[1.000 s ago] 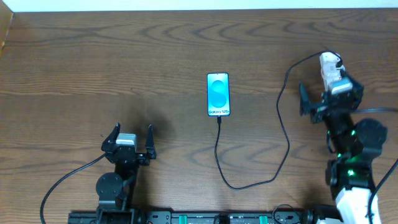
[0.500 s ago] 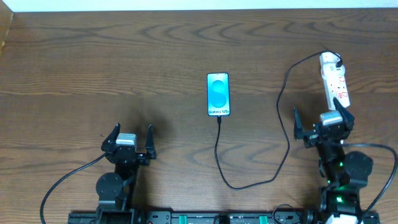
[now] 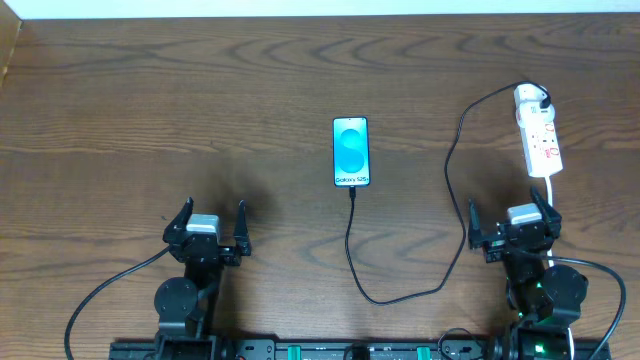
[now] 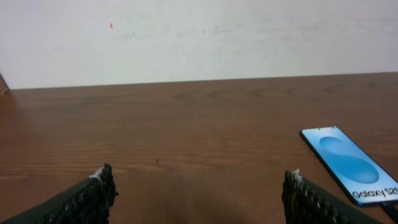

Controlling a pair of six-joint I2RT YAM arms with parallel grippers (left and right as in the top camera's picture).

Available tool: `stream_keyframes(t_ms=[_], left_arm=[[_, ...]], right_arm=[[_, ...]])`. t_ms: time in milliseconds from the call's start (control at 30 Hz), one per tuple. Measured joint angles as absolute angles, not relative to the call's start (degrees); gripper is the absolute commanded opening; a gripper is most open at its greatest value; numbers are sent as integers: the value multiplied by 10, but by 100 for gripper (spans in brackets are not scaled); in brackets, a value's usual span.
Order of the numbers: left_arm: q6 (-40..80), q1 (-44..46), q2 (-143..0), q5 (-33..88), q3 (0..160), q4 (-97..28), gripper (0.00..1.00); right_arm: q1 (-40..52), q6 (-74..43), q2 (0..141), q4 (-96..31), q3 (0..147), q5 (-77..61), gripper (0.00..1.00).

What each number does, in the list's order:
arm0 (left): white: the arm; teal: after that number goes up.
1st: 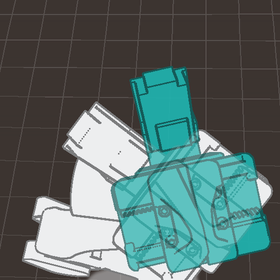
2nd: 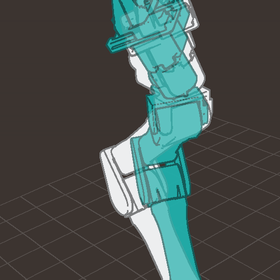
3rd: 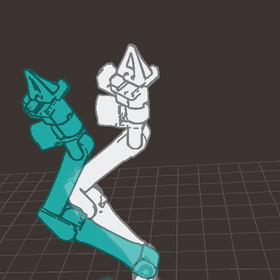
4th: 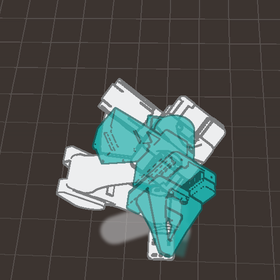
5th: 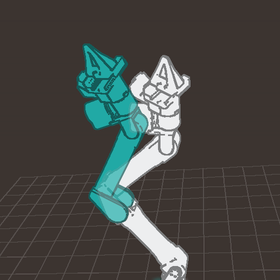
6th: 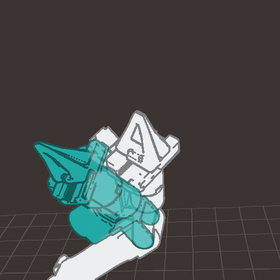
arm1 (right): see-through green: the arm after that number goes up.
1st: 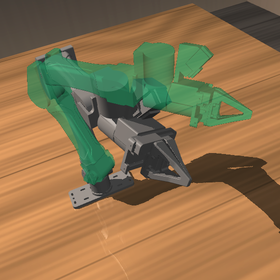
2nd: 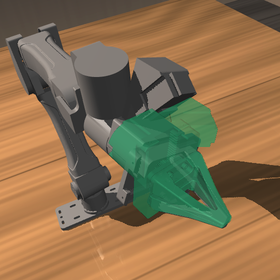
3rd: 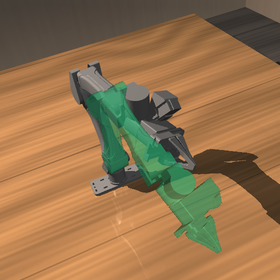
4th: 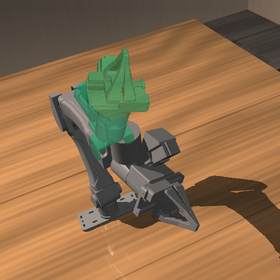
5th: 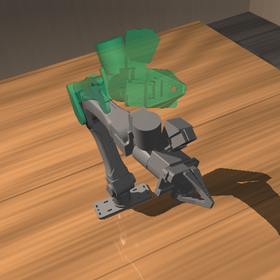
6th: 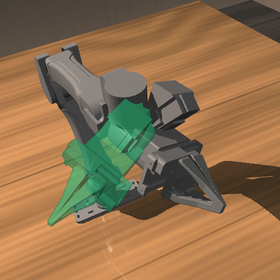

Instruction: Plug charger to phone and switch on socket

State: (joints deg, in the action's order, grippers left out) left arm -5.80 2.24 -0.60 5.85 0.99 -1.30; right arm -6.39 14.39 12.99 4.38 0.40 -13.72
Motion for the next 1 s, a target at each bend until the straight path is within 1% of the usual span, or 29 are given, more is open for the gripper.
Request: stream_keyframes(t_ms=[167, 367, 533, 1000], left_arm=[[-58, 22, -6, 58, 10, -13, 87], [-58, 22, -6, 58, 10, -13, 87], [-58, 22, -6, 58, 10, -13, 87], [-58, 22, -6, 58, 10, -13, 87]], right_arm=[[-64, 146, 81, -30, 4, -126, 99], [-64, 143, 38, -32, 4, -113, 99], [-52, 108, 10, -36, 4, -71, 99], [13, 26, 7, -36, 4, 46, 99]])
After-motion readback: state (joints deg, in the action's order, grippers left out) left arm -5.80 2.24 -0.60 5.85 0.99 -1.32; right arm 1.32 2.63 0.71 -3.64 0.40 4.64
